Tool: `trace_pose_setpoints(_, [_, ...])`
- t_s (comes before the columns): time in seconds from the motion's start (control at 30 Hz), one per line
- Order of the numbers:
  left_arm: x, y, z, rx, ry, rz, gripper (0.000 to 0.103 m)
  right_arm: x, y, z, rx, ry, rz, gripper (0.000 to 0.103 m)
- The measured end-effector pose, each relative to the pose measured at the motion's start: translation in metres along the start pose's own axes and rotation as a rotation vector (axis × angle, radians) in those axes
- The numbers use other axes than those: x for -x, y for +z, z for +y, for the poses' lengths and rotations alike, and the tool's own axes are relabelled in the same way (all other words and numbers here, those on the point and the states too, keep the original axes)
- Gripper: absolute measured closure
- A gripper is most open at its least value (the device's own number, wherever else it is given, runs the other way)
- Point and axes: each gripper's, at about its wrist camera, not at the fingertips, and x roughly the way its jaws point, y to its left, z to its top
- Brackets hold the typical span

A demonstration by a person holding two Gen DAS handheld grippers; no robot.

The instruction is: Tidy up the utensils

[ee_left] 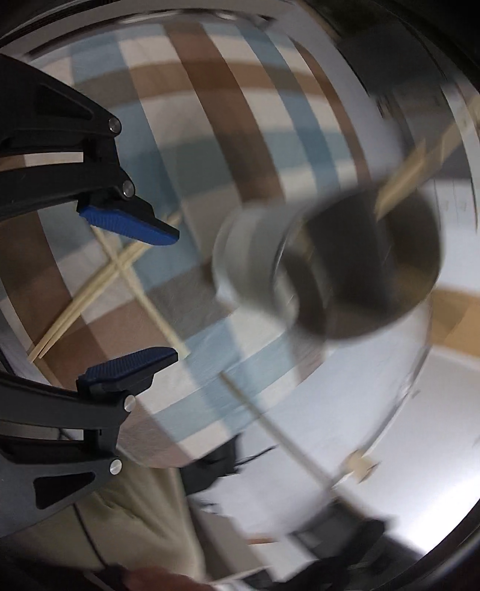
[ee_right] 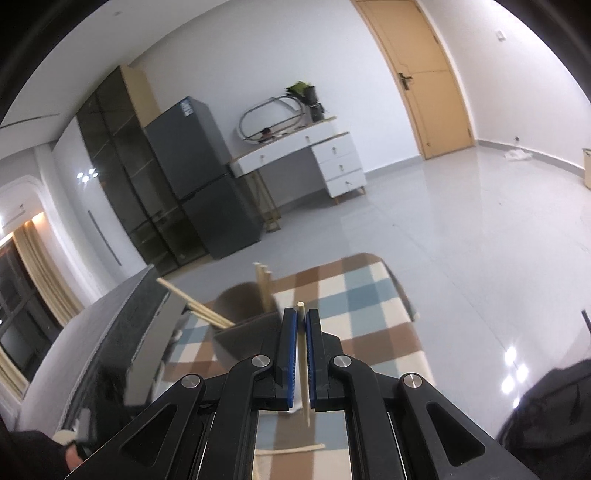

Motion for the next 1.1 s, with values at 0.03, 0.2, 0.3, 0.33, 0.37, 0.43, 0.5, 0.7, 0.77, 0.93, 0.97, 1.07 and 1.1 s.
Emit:
trace_pose_setpoints(0.03, [-0.009,0.0,-0.011,-0.05,0.011,0.019,0.048,0.0,0.0,-0.004,-0.01,-0.004,0.004,0.099])
trace_pose_setpoints(0.2, [-0.054,0.003,-0.037,-0.196,0.039,0.116,0.047,0.007,0.0,-0.019,-0.046,-0.028,0.0,0.099])
trace_pose_setpoints(0.3, [-0.07,0.007,-0.045,-0.237,0.051,0.143,0.047,0.012,0.002,-0.026,-0.06,-0.034,-0.009,0.099])
trace_pose_setpoints(0.33, [-0.075,0.008,-0.048,-0.255,0.057,0.157,0.047,0.013,0.002,-0.028,-0.063,-0.035,-0.01,0.099])
trace_pose_setpoints(0.37, [-0.08,0.01,-0.05,-0.272,0.068,0.172,0.047,0.015,0.003,-0.03,-0.067,-0.038,-0.012,0.099])
trace_pose_setpoints(0.43, [-0.088,0.012,-0.054,-0.305,0.076,0.195,0.047,0.015,0.004,-0.034,-0.074,-0.038,-0.013,0.099])
trace_pose_setpoints(0.5, [-0.094,0.012,-0.057,-0.327,0.067,0.214,0.047,0.017,0.005,-0.037,-0.081,-0.039,-0.017,0.099])
trace_pose_setpoints(0.7, [-0.095,0.015,-0.064,-0.361,0.025,0.228,0.066,0.032,0.012,-0.047,-0.104,-0.038,-0.068,0.099])
trace_pose_setpoints(0.77, [-0.095,0.018,-0.07,-0.37,0.017,0.225,0.088,0.033,0.015,-0.051,-0.122,-0.037,-0.08,0.099])
trace_pose_setpoints(0.93, [-0.096,0.026,-0.073,-0.319,0.042,0.183,0.101,0.033,0.016,-0.051,-0.134,-0.033,-0.081,0.099])
trace_pose_setpoints(0.97, [-0.092,0.027,-0.071,-0.296,0.051,0.158,0.101,0.034,0.016,-0.05,-0.129,-0.033,-0.083,0.099])
trace_pose_setpoints(1.07, [-0.073,0.03,-0.06,-0.217,0.041,0.088,0.101,0.034,0.015,-0.047,-0.12,-0.034,-0.085,0.099])
trace_pose_setpoints(1.1, [-0.062,0.03,-0.057,-0.191,0.041,0.055,0.101,0.034,0.014,-0.046,-0.116,-0.036,-0.085,0.099])
